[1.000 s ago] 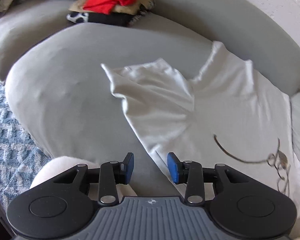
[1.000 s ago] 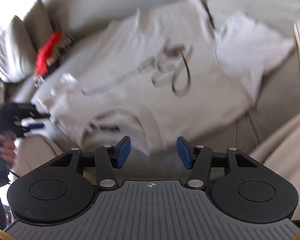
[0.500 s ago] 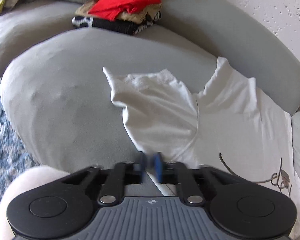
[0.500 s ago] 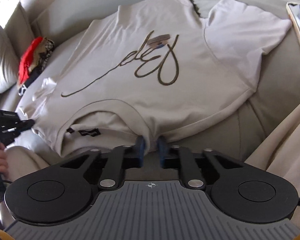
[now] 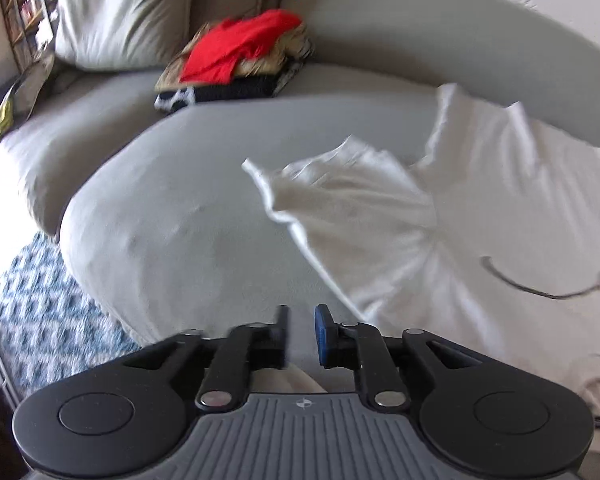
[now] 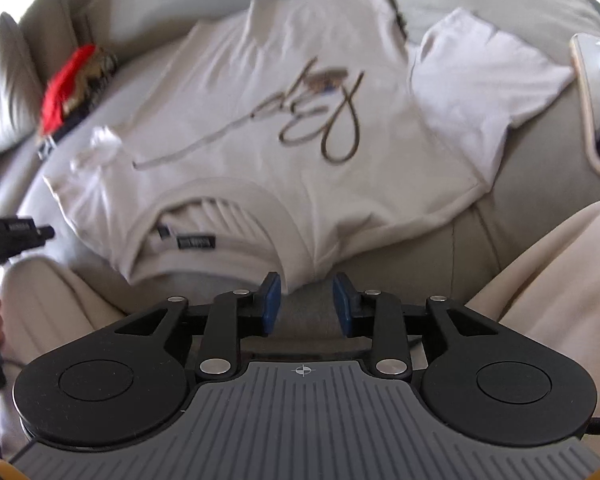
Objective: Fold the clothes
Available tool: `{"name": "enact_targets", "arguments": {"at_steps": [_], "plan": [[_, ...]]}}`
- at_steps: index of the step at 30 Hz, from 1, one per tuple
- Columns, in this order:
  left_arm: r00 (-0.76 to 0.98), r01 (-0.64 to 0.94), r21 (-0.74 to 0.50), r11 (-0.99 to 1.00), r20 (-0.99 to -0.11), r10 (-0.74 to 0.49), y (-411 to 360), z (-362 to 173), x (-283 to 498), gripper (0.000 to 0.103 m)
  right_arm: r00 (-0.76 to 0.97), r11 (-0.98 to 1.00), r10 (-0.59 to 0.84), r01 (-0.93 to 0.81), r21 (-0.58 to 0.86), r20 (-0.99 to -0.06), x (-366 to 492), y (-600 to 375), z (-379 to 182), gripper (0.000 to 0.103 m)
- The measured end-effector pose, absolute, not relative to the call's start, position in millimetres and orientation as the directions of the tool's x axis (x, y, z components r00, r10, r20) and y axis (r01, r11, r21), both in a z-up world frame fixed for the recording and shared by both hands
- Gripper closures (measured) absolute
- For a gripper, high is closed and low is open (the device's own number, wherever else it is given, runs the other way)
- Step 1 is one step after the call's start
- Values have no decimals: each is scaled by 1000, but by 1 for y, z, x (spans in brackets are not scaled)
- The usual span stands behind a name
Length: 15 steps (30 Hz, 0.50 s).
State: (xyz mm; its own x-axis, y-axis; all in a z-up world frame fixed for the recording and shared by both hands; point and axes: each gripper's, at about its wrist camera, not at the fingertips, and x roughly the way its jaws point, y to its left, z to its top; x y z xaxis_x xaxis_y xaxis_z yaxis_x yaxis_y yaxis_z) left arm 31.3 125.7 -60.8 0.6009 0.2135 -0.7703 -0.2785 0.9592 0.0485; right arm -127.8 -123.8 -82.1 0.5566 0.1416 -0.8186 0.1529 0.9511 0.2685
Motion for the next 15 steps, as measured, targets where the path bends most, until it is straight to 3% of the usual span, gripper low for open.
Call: {"name": "enact_targets", "arguments": {"at_steps": [4,7,10,11,12,14,15], "plan": [[692,-99,-36,994,-721,43,95,-49,24,88,654,948,34,218,232,-756,-126,-138,-73,68],[691,1,-15,1000,-723,-11,72,-56,37,85,675,955,-75,260,142,-734,-105,-149,-79,69],[608,-20,101,995,-789,93,64,-75,55,84,639,963,-118,259,69,-760,-78,-163,-98,73],[580,-21,146,989,-804,131,65,-81,56,84,614,959,-128,276,60,-779,-73,-170,-107,84],[582,-8,188,982,-798,157,67,-84,53,82,587,953,-146,298,45,-796,-70,-177,-115,86],[569,-3,275,961,-790,228,77,-89,45,84,528,911,-262,412,-27,-808,-74,-192,-121,103],[554,-10,301,953,-792,256,85,-91,42,84,501,891,-291,452,-40,-815,-76,-200,-123,103]]}}
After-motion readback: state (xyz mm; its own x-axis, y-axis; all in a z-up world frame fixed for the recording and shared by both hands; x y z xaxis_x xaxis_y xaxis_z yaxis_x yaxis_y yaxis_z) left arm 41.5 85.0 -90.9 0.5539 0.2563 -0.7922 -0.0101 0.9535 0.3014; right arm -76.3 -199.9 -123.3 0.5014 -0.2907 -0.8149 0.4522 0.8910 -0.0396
